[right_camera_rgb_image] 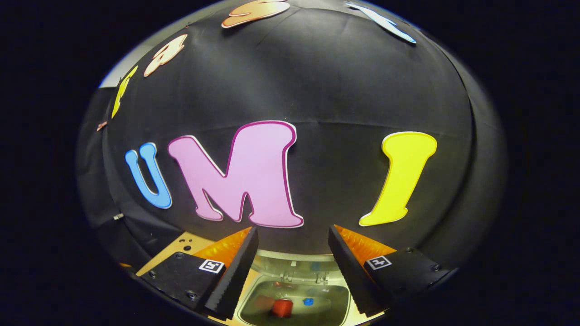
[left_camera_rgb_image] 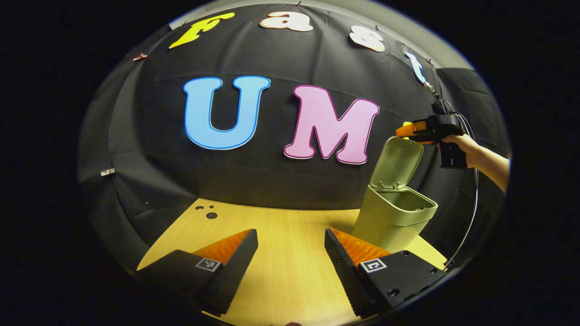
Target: Press the lid of the desktop garbage bin to open it, pick up the crumpled paper on the desktop and throw it into the bin, then pick up the pop can on the desktop and drop it into the bin, and finally close the garbage bin lid.
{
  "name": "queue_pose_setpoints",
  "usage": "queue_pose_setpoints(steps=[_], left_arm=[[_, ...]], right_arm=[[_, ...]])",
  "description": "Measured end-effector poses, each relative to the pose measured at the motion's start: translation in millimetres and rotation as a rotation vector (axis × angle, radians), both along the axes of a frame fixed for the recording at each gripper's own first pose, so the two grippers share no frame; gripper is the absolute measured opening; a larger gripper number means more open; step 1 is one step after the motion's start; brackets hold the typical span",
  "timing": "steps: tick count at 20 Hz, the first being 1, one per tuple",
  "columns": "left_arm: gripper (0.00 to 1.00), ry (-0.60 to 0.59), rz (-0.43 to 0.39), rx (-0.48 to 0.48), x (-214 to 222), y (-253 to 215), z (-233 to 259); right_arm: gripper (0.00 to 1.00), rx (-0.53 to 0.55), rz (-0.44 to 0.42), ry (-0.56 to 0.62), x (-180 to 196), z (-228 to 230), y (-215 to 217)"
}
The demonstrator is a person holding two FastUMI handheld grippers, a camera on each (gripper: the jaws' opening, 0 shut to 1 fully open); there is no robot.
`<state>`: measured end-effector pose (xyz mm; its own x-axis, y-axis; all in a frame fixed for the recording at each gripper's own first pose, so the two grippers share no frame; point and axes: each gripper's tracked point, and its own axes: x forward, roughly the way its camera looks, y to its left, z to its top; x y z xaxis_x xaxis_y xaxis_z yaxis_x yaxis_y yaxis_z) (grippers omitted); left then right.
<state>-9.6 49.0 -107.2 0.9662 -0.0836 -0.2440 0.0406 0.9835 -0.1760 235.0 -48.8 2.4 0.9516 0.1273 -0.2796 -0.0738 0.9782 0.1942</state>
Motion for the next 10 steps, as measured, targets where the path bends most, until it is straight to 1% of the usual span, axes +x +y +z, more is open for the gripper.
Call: queue_pose_setpoints(steps=[6, 10], left_arm=[[0.96, -0.008, -0.025, 0.005, 2, -7, 2], [0.96, -0.008, -0.036, 0.008, 3, -10, 2]], right_arm=[[0.99, 0.005, 0.025, 0.047, -27, -13, 1], [0.99, 0.028, 0.051, 0.104, -44, -25, 4]])
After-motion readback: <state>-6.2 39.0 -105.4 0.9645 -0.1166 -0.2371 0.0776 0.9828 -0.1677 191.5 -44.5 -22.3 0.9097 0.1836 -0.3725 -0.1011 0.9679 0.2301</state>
